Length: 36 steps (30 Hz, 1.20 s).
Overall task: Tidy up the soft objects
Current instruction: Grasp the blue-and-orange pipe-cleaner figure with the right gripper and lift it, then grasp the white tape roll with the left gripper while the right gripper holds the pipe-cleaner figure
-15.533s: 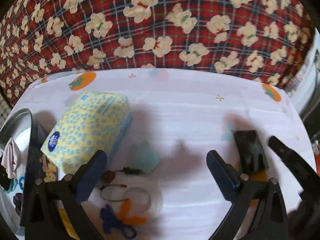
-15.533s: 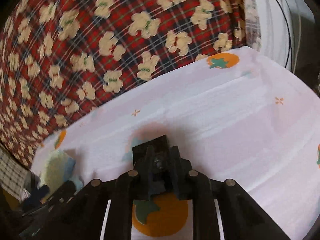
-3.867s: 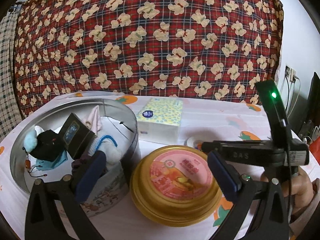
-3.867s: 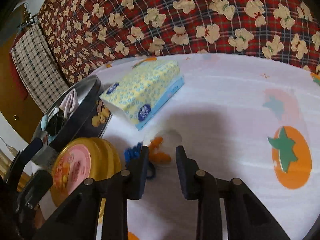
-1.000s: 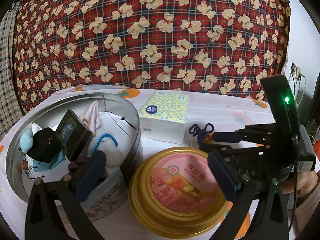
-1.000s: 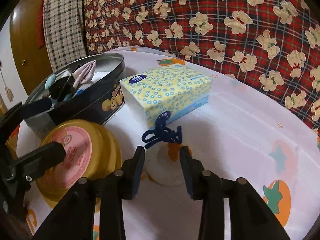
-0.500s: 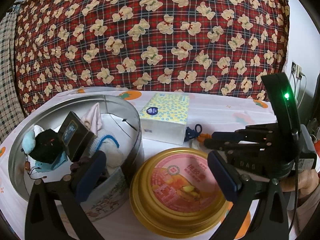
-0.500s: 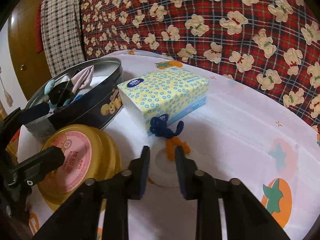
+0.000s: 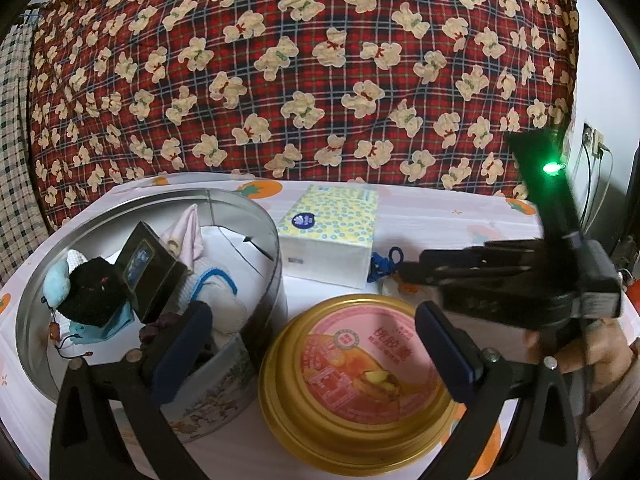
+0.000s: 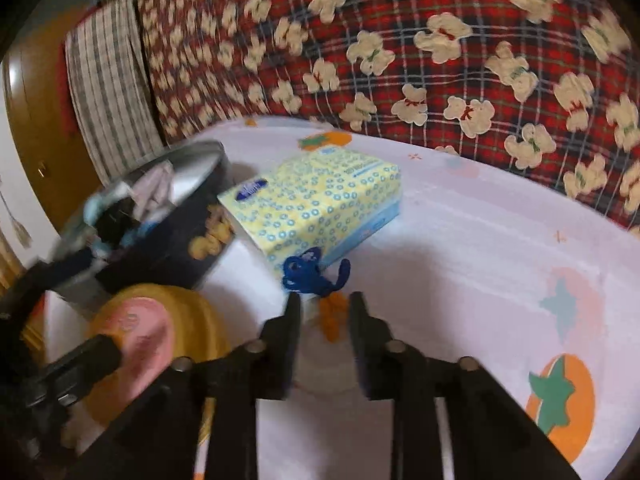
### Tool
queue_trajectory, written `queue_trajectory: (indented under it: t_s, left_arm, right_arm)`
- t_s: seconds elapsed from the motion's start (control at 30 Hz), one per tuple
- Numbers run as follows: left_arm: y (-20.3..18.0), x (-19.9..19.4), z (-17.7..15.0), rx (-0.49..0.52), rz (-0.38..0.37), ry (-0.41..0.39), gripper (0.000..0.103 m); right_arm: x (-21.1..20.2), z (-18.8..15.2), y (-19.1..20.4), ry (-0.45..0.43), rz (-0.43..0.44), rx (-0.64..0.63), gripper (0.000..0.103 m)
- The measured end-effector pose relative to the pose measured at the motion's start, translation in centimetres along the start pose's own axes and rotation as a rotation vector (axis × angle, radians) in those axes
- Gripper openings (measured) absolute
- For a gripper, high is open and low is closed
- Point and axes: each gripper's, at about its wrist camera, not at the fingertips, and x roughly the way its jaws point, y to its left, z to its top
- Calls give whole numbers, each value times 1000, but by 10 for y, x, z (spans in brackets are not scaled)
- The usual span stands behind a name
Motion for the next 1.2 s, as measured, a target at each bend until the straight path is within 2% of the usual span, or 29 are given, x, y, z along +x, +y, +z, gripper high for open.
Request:
queue_trajectory:
  t_s: [0.03,0.2,0.27,0.3,0.37,0.4,0.47,0.6,0.7,0.9,1.0,1.2]
  left_arm:
    - [1,0,0,-2,-1,2,102]
    - [0,2,1,-2,-2,9,102]
    - [0,4,2,-2,-3,12,102]
    - [-1,4,2,-3,-3,11,102]
    - [-2,5,3,-8,-12,16,102]
    - [-4,5,5,-12,-25,18,102]
    - [-11,5,11,-10,-59,16,102]
    - [-31,10,24,27,-80,15,102]
    - [-46,19,29,57,-89,46,102]
    - [-72,34,37,47,-144,104,102]
    - [-91,46,39,70,-121,132,102]
    - [-124,86,35,85,27,263,100]
  right_arm:
    - [6,2,2,15,-6,-8,50]
    - [21,10,-3,39,-2,-2,51]
    - [28,9,-7,69,18,16,24]
    - [27,9,-8,67,19,26,15]
    - [23,7,-14,49,28,58,11]
    - [19,6,-19,41,24,81,5]
    - [12,2,-25,25,-4,107,5]
    - [-18,-2,-47,-72,-24,198,5]
    - [-35,-5,-59,-131,-54,235,5]
    - [-57,-13,-80,-179,-95,301,5]
    - [-70,-16,-89,-220,-107,330,5]
    - [-89,-21,-105,-273,-129,379,5]
